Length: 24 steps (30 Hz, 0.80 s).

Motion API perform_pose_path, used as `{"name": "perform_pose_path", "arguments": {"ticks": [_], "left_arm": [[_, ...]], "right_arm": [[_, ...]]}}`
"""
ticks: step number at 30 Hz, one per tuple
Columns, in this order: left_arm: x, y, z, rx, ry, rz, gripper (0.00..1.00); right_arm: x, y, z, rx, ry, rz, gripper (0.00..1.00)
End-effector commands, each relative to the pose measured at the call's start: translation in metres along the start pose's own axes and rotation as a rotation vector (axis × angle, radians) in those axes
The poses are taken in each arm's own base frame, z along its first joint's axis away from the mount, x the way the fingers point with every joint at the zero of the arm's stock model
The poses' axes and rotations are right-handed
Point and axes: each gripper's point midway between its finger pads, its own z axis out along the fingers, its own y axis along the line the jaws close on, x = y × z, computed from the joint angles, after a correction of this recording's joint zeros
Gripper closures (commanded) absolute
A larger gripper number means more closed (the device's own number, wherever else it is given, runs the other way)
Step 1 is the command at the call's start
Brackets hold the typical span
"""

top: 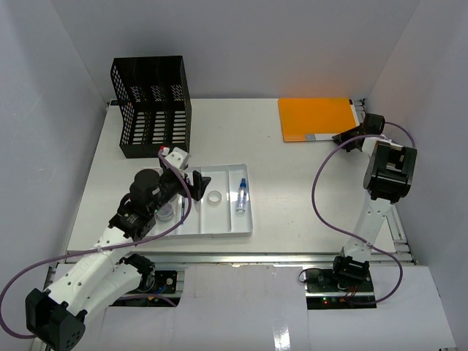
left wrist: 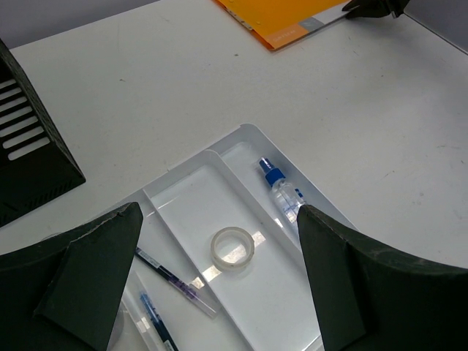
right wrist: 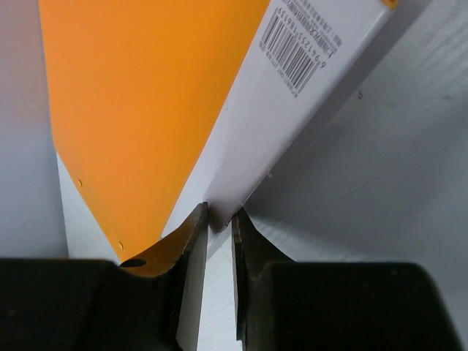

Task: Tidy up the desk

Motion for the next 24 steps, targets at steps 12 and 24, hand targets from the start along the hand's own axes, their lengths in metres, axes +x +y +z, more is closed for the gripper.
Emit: {"name": "perform_pose_path", "arguments": {"ticks": [12, 24], "left_arm": [[0.002, -0.096, 0.075, 0.471, -0.067, 0.17, 0.02], [0.035, -0.183, 0.222, 0.463, -0.083, 0.439, 0.02]], "right_arm": [[0.036, 0.001, -0.09, -0.119, -0.007, -0.083, 0.92], [0.061, 0.006, -0.122, -0.174, 0.06, -0.093, 0.92]]}}
